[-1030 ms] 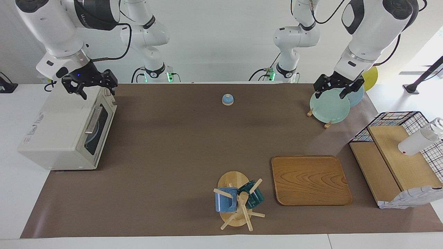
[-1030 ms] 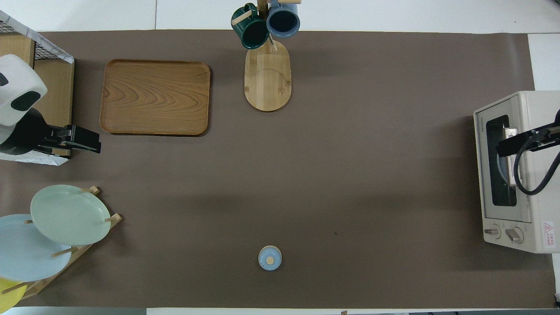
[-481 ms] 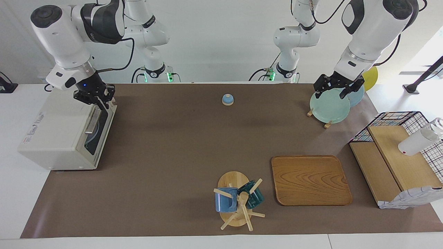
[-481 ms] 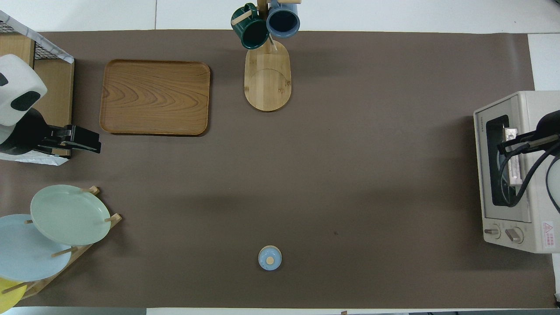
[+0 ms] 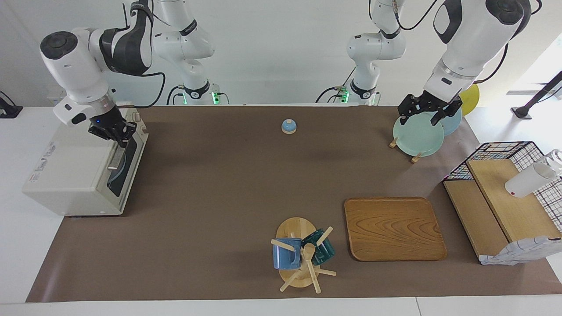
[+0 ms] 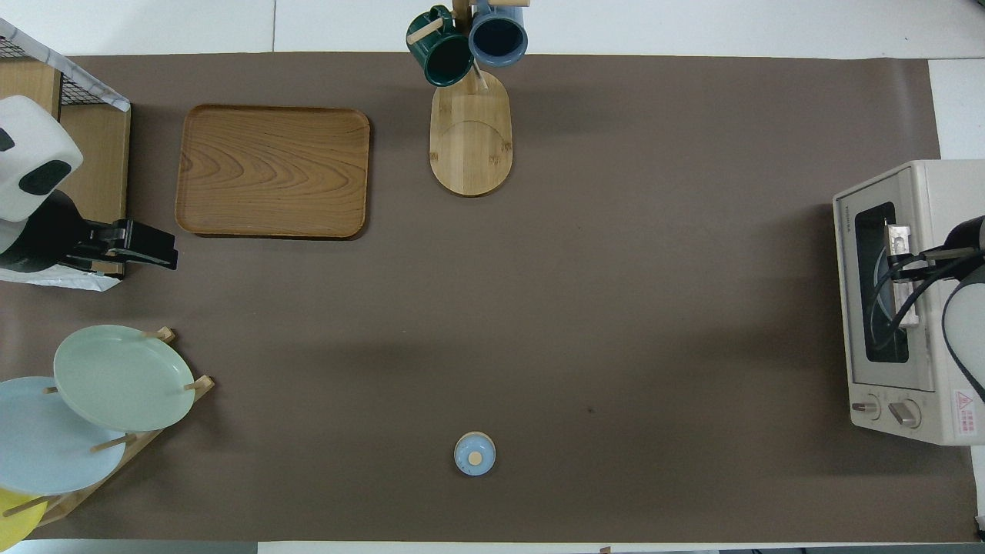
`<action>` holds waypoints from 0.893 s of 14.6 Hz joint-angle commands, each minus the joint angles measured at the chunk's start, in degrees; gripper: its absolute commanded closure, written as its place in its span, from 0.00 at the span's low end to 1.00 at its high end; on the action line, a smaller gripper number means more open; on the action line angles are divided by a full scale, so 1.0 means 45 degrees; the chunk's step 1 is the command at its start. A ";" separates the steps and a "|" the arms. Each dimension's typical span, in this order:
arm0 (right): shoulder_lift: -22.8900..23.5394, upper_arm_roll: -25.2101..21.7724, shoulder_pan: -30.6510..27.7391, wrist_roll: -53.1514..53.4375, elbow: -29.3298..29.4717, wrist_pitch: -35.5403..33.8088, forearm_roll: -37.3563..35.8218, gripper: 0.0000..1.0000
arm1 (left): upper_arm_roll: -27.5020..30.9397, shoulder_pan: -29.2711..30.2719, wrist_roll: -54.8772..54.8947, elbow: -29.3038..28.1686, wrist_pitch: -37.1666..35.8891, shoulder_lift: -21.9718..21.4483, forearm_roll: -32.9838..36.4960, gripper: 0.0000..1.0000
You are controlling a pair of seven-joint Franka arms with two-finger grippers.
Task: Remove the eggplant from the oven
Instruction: 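Pull the oven door open toward the robot with the right gripper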
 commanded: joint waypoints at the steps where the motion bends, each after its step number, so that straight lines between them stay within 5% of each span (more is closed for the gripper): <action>1: 0.0035 0.0056 -0.0082 0.0410 -0.0336 0.0474 -0.0681 1.00 | -0.0128 0.0150 0.0068 0.0071 -0.0125 -0.0089 0.0194 0.00; 13: 0.0289 0.0095 -0.0082 0.0214 -0.0648 0.0808 -0.1699 1.00 | -0.0128 0.0150 0.0049 0.0071 -0.0105 -0.0089 0.0194 0.00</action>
